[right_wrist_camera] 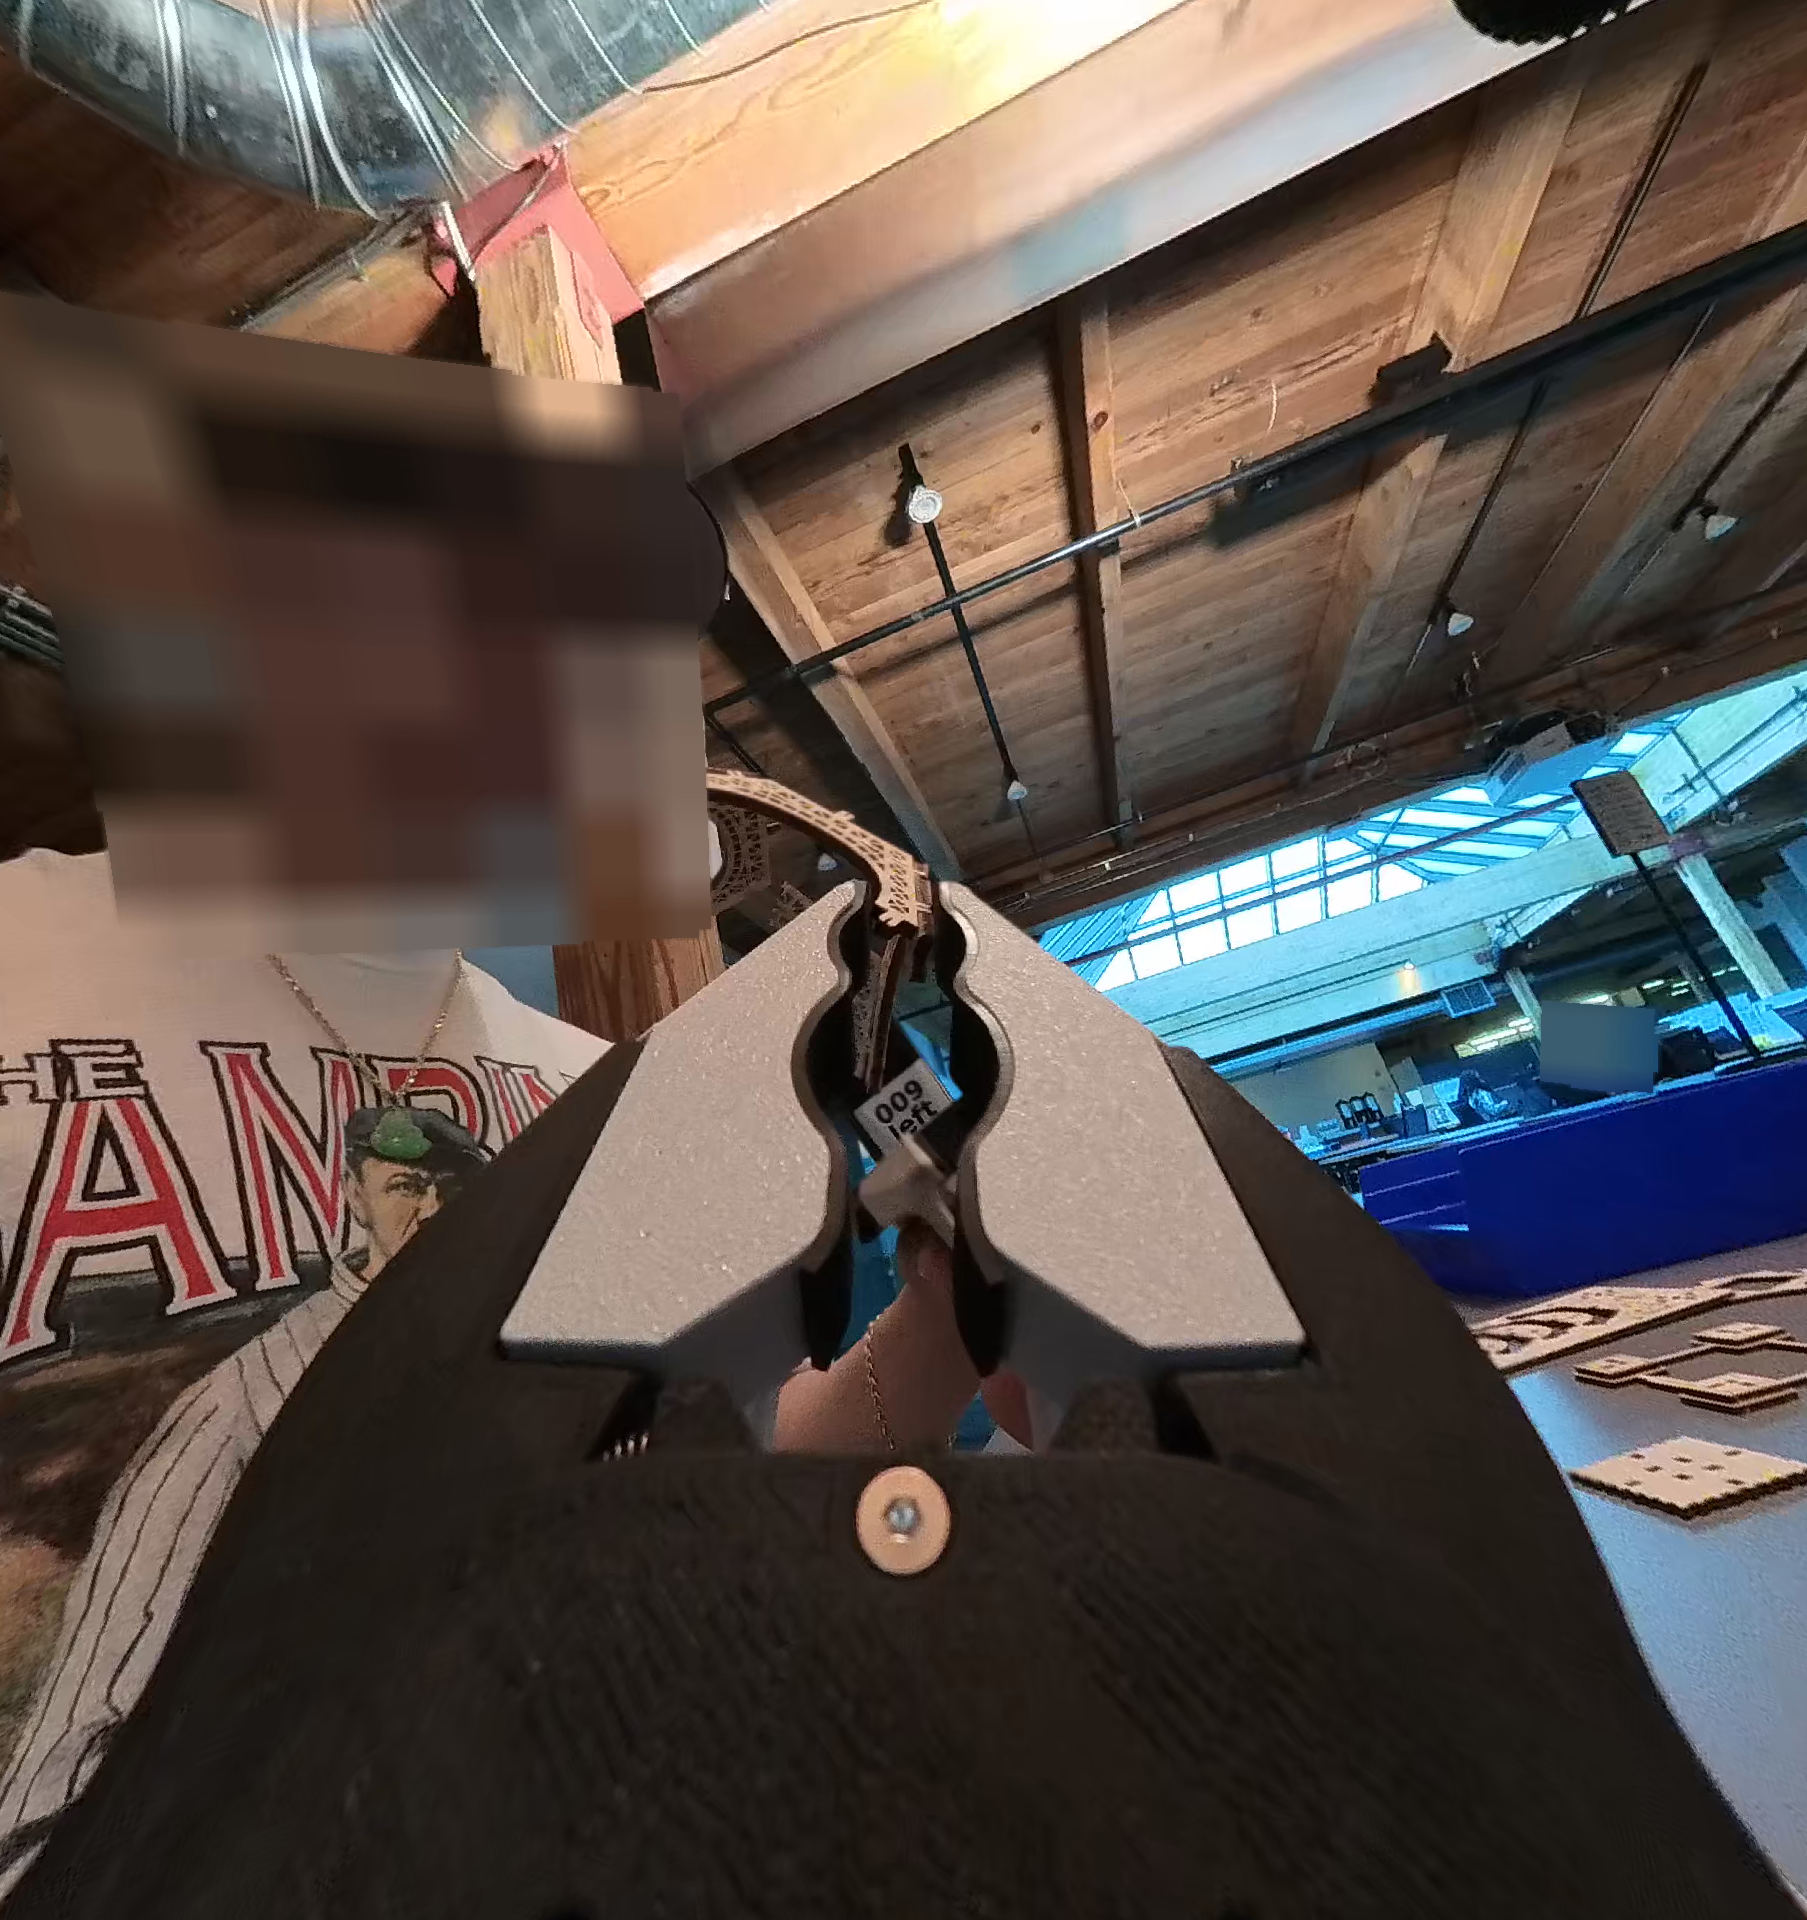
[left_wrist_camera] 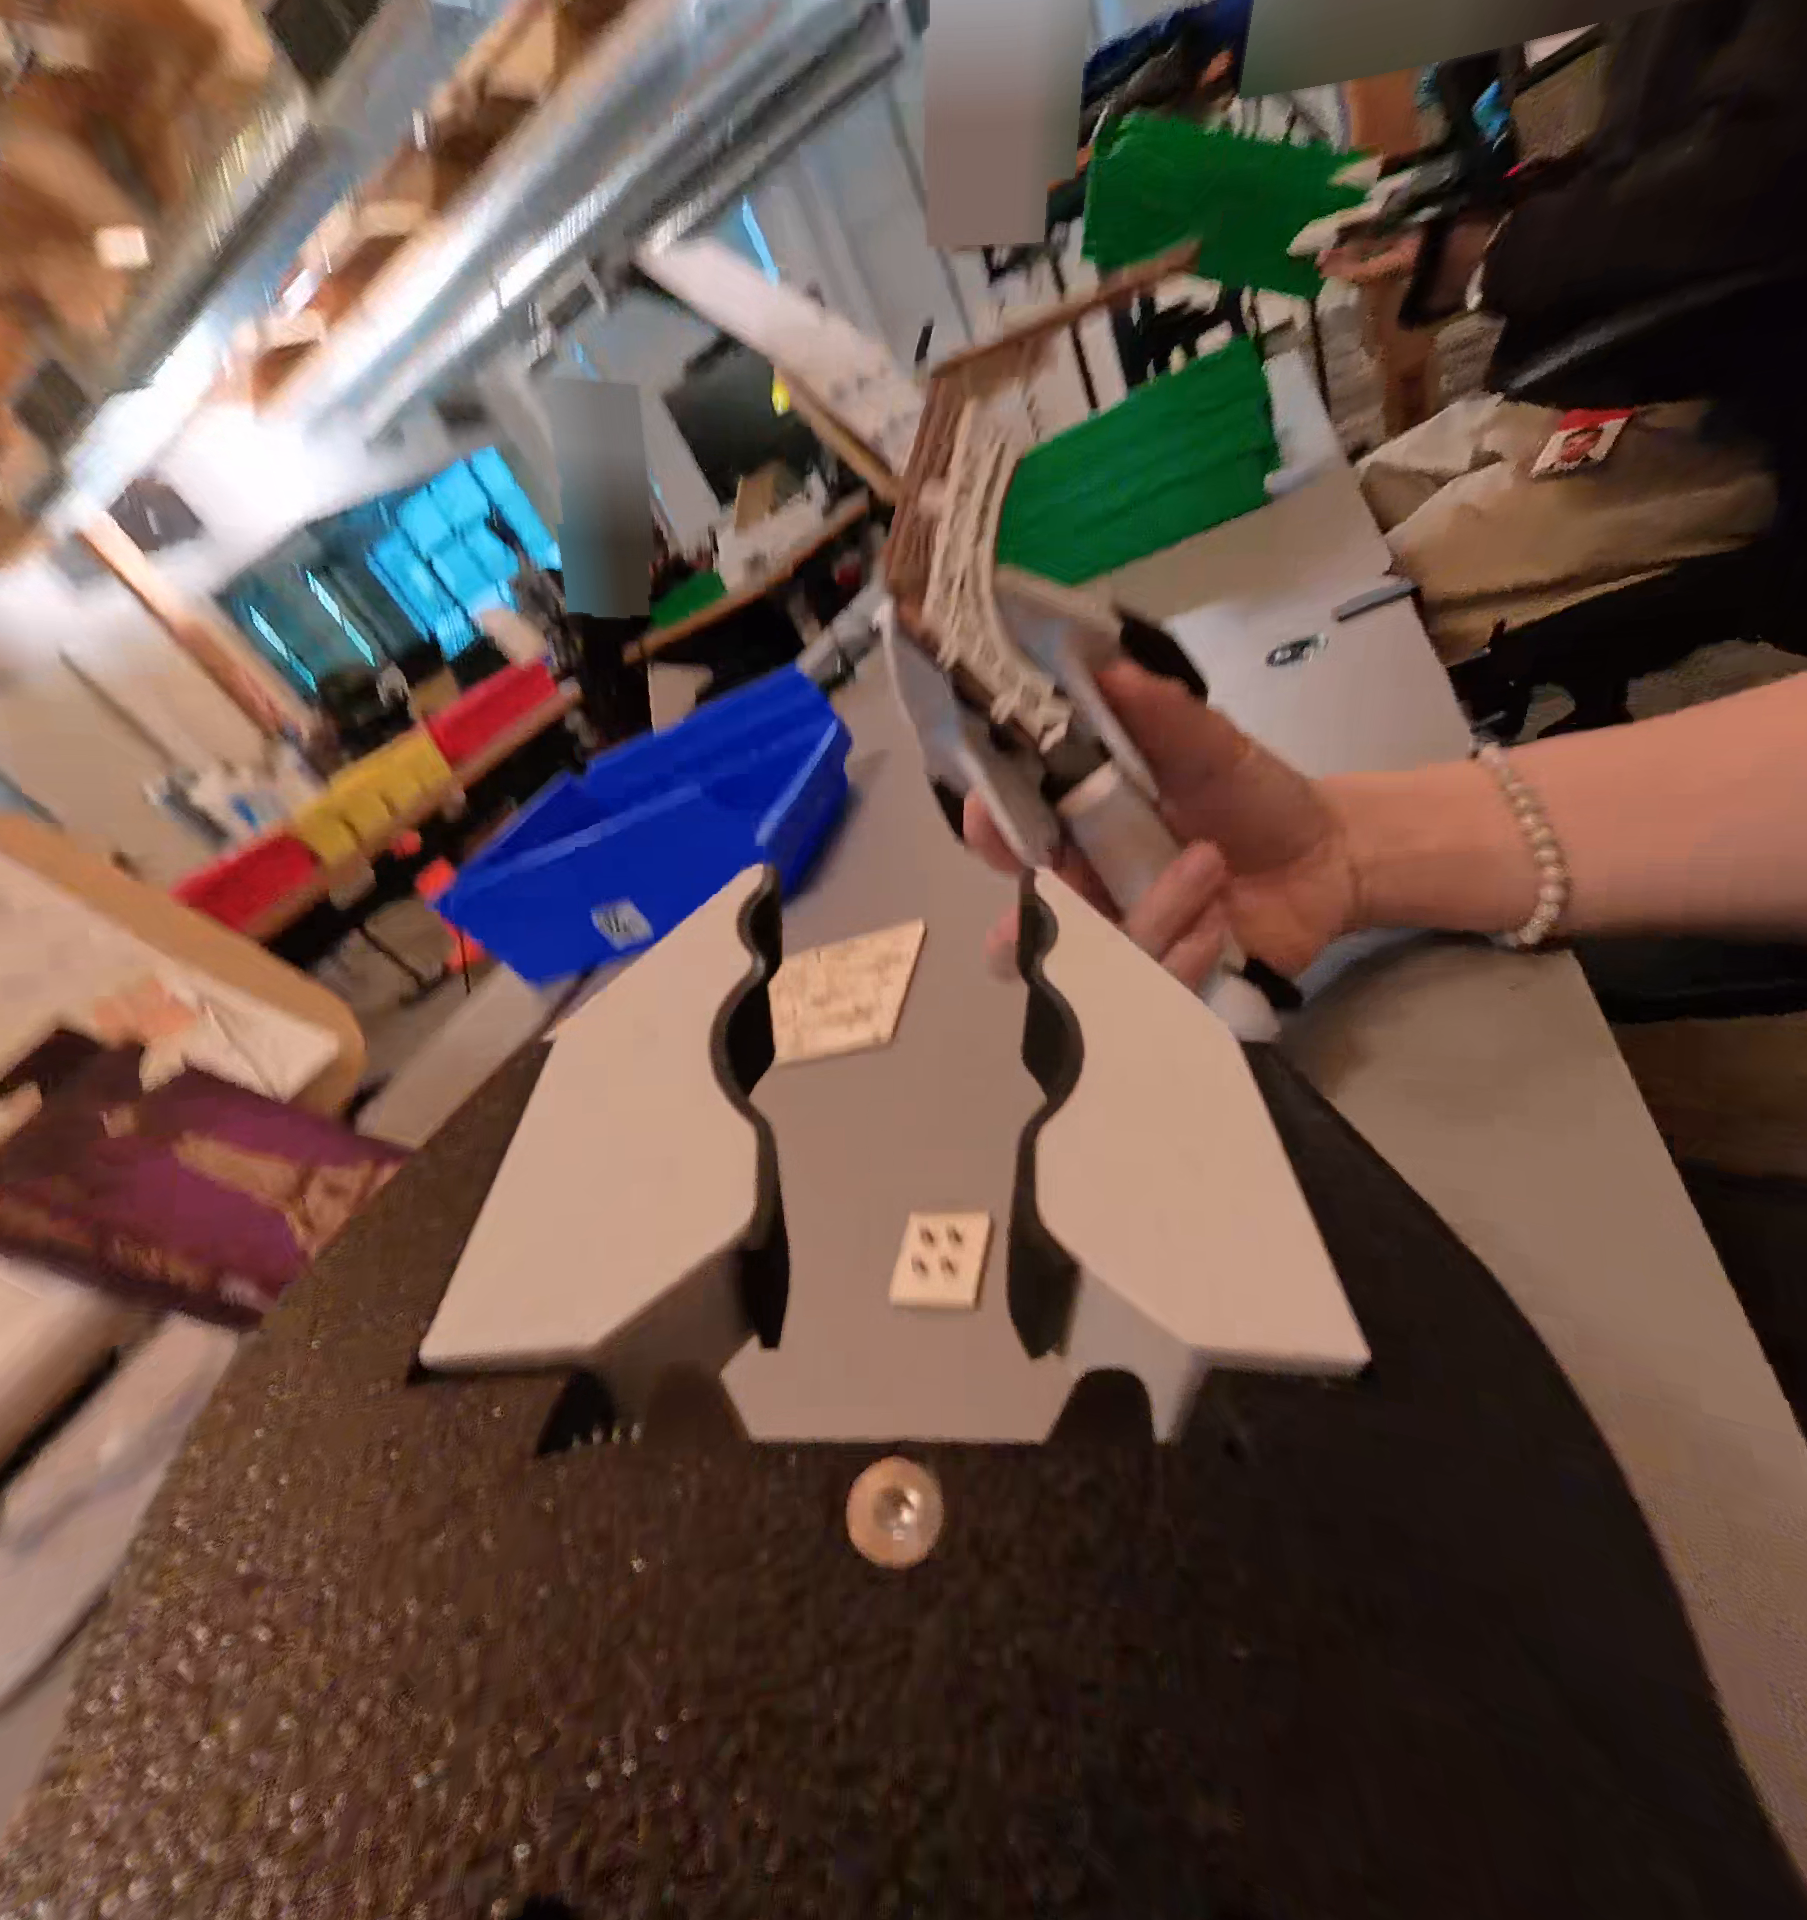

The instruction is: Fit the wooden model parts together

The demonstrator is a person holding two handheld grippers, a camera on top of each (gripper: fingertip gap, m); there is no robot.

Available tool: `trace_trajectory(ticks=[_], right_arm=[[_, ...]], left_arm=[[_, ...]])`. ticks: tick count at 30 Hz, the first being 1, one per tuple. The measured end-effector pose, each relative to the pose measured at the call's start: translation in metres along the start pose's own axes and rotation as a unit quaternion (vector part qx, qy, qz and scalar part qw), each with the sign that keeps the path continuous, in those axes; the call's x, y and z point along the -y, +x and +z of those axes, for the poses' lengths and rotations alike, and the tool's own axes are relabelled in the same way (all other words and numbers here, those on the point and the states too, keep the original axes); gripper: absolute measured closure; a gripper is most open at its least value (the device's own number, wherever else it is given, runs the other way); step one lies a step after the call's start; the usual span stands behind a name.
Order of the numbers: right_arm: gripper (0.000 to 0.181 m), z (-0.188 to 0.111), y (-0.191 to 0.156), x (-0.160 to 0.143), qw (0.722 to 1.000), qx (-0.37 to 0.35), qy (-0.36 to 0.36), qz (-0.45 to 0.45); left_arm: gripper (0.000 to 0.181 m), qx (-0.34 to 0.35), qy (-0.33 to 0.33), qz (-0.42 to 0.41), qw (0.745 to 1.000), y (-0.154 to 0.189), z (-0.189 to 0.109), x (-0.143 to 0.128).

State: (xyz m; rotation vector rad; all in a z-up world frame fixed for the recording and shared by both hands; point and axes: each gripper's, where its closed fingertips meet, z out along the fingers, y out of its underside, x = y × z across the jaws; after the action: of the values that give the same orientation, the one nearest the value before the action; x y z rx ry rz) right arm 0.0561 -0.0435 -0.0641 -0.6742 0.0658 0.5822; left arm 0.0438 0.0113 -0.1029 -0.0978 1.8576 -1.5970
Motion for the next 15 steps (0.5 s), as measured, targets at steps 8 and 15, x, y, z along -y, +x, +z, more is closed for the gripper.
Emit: trace_trajectory(ticks=[8,15], right_arm=[[0.173,-0.002,0.007,0.004,1.0,-0.018,0.015,0.002],[0.174,0.005,0.014,0.0,0.999,-0.021,0.038,0.017]], left_arm=[[0.138,-0.022,0.046,0.049,0.997,0.003,0.015,0.03],[0.138,-0.05,0.082,0.025,0.995,0.012,0.006,0.044]])
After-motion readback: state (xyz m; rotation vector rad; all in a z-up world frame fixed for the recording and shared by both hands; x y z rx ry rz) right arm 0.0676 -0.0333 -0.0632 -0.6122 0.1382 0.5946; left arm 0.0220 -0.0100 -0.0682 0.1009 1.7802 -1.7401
